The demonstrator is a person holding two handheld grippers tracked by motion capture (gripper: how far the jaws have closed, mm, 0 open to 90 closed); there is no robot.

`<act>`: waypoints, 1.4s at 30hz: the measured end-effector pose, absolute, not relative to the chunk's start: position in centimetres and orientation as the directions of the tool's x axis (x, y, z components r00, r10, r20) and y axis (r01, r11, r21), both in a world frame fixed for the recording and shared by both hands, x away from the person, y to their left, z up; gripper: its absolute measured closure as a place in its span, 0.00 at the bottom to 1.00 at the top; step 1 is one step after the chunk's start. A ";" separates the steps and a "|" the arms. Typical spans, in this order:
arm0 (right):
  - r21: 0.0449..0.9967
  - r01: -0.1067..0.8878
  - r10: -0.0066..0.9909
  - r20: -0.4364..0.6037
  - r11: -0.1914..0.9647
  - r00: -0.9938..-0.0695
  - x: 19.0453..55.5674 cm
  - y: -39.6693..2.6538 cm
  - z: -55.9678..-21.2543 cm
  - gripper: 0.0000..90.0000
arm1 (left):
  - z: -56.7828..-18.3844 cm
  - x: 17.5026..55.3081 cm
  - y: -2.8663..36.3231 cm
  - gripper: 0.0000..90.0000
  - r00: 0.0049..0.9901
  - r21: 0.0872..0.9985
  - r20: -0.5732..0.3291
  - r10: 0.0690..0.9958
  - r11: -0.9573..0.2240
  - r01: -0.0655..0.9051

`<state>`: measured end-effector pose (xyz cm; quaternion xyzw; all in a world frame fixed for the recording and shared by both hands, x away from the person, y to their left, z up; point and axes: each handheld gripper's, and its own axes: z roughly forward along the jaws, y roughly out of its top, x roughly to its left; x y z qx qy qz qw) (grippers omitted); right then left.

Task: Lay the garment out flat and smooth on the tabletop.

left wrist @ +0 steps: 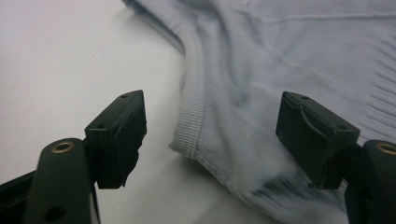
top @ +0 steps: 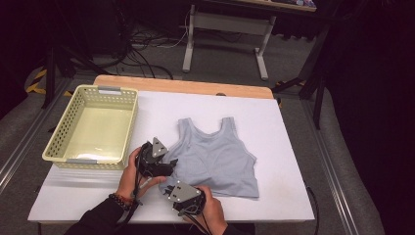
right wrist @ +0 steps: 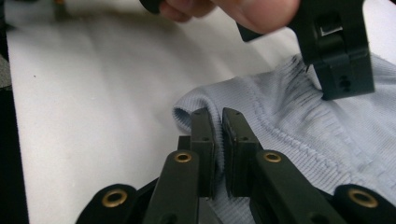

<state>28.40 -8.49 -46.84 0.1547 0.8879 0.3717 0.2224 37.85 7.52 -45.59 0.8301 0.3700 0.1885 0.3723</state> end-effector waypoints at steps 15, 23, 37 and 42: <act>0.738 0.102 0.425 -0.265 0.667 -0.865 28.4 -8.7 -46.8 0.94 | -46.5 38.9 7.8 0.32 0.640 0.716 -0.089 0.763 -0.398 0.574; 0.753 0.098 0.426 -0.255 0.651 -0.868 28.4 -8.9 -46.7 0.94 | -46.3 38.6 7.9 0.80 0.705 0.721 -0.149 0.694 -0.411 0.557; 0.785 0.066 0.412 -0.249 0.616 -0.877 28.0 -8.2 -45.7 0.94 | -44.2 37.2 9.3 0.88 0.692 0.754 -0.051 0.720 -0.426 0.499; 0.797 0.055 0.414 -0.252 0.601 -0.874 27.8 -8.2 -45.1 0.94 | -43.5 36.9 9.6 0.88 0.686 0.772 -0.061 0.725 -0.402 0.493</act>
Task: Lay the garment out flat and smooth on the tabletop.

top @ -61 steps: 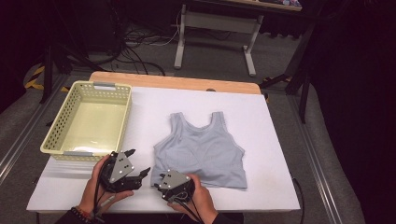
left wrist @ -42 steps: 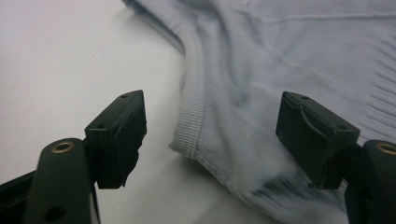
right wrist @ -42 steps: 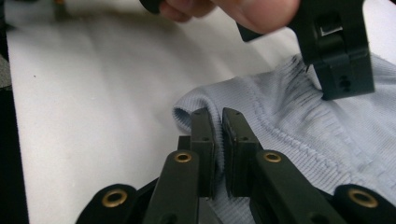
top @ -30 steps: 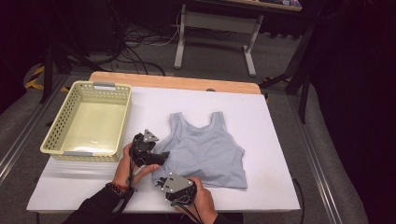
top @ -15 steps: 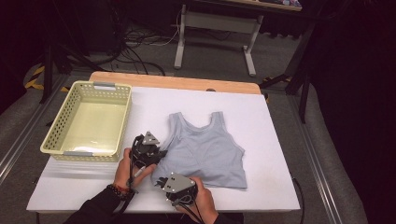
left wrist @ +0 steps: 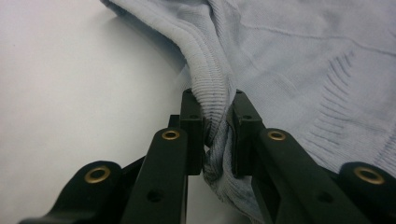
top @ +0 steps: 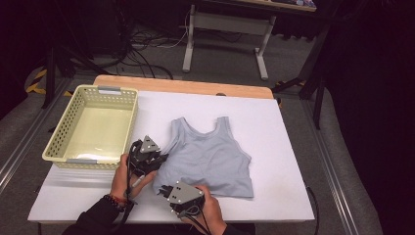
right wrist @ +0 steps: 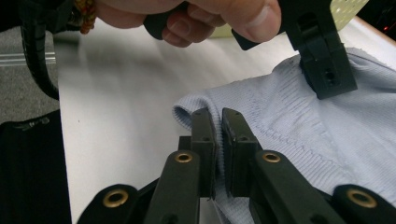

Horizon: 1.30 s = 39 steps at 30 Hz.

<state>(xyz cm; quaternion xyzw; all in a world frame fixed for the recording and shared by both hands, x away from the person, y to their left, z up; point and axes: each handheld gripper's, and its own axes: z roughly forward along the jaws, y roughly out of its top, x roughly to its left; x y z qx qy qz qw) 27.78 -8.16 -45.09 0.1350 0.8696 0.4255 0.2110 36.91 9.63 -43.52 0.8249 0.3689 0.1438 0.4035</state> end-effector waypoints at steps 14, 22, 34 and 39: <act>0.850 0.085 0.491 -0.216 0.520 -0.844 27.8 -11.5 -42.7 0.94 | -41.8 37.8 7.2 0.84 0.685 0.826 -0.086 0.723 -0.332 0.455; 0.883 0.106 0.570 -0.199 0.457 -0.797 27.9 -15.2 -41.0 0.94 | -39.2 37.3 5.8 0.62 0.686 0.906 -0.044 0.726 -0.261 0.333; 0.910 0.142 0.660 -0.169 0.390 -0.732 27.8 -19.2 -40.2 0.95 | -37.7 32.2 7.6 0.25 0.745 0.940 0.033 0.666 -0.273 0.203; 0.918 0.146 0.695 -0.167 0.367 -0.699 27.4 -20.7 -39.9 0.95 | -39.8 30.1 5.2 0.18 0.812 0.906 0.028 0.582 -0.358 0.225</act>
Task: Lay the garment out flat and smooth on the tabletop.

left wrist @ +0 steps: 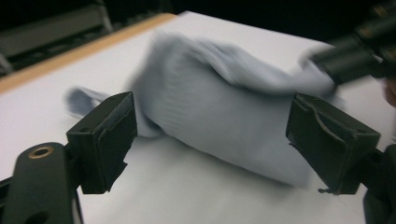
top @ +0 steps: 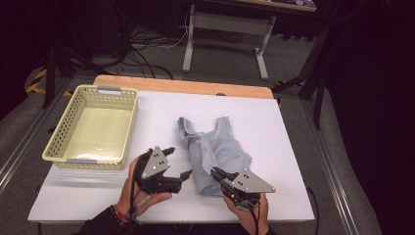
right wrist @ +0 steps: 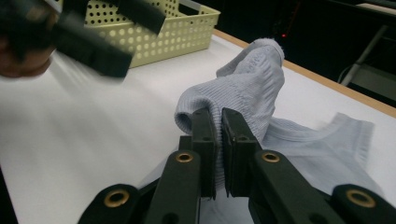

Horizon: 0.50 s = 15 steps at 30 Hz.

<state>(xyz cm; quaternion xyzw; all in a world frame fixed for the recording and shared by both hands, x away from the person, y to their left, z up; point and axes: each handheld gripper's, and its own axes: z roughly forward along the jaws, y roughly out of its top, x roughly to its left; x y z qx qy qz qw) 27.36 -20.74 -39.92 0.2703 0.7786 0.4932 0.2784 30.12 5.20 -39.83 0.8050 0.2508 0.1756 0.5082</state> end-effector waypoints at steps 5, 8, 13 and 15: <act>0.925 0.154 0.731 -0.163 0.346 -0.662 27.0 -22.4 -39.8 0.95 | -42.0 29.2 0.4 0.14 0.845 0.863 0.078 0.529 -0.460 0.208; 0.930 0.161 0.759 -0.162 0.332 -0.631 26.8 -23.6 -39.7 0.95 | -43.3 29.6 -1.7 0.14 0.849 0.849 0.060 0.524 -0.474 0.232; 0.938 0.169 0.807 -0.159 0.303 -0.569 26.3 -26.2 -39.6 0.95 | -44.6 30.5 -3.1 0.14 0.832 0.833 0.054 0.552 -0.485 0.268; 0.936 0.180 0.819 -0.157 0.301 -0.553 26.1 -27.1 -39.8 0.95 | -44.8 30.7 -3.3 0.14 0.829 0.826 0.052 0.557 -0.491 0.278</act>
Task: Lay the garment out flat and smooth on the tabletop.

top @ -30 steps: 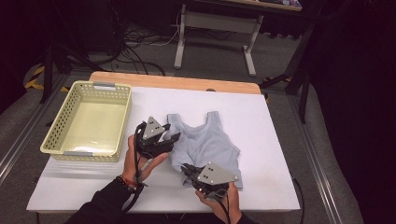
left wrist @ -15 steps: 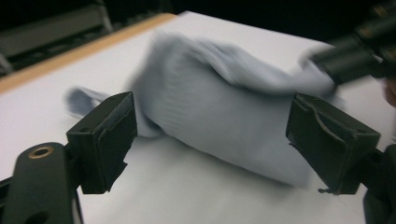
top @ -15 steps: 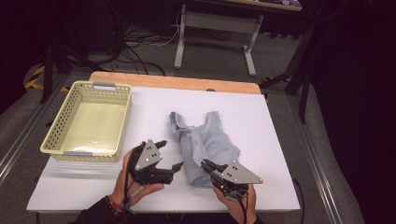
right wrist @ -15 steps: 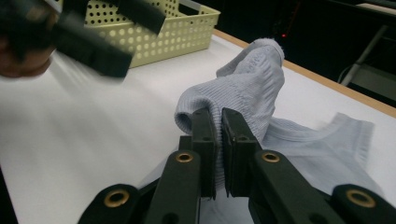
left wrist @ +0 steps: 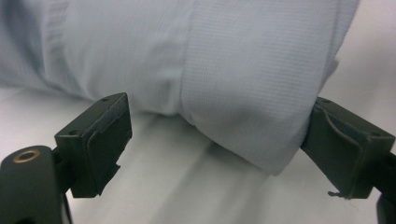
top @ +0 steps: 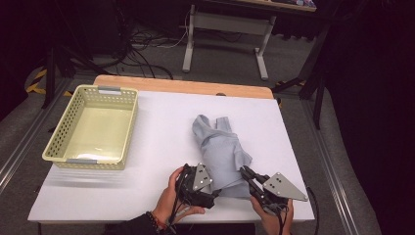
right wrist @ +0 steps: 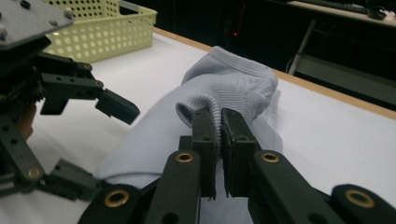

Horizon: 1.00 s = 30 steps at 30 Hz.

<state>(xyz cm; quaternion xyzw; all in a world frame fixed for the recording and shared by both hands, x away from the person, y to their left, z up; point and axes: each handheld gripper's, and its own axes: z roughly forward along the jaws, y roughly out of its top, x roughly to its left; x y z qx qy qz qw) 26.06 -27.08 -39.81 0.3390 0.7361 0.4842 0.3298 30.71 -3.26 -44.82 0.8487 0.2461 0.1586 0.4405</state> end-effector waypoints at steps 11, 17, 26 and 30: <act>0.905 0.270 0.828 -0.138 0.328 -0.544 24.8 -29.0 -42.4 0.97 | -46.0 31.2 -3.2 0.38 0.867 0.782 0.086 0.491 -0.572 0.246; 0.886 0.308 0.812 -0.118 0.346 -0.572 24.5 -28.9 -43.4 0.98 | -46.1 31.1 -2.5 0.64 0.903 0.757 0.109 0.416 -0.623 0.196; 0.933 0.240 0.822 -0.092 0.269 -0.562 25.1 -30.0 -41.6 0.61 | -45.5 31.4 -1.3 0.91 0.920 0.738 0.128 0.370 -0.656 0.160; 0.924 0.252 0.819 -0.101 0.287 -0.565 27.6 -29.9 -41.1 0.58 | -45.3 31.2 -0.8 0.92 0.923 0.716 0.164 0.347 -0.686 0.131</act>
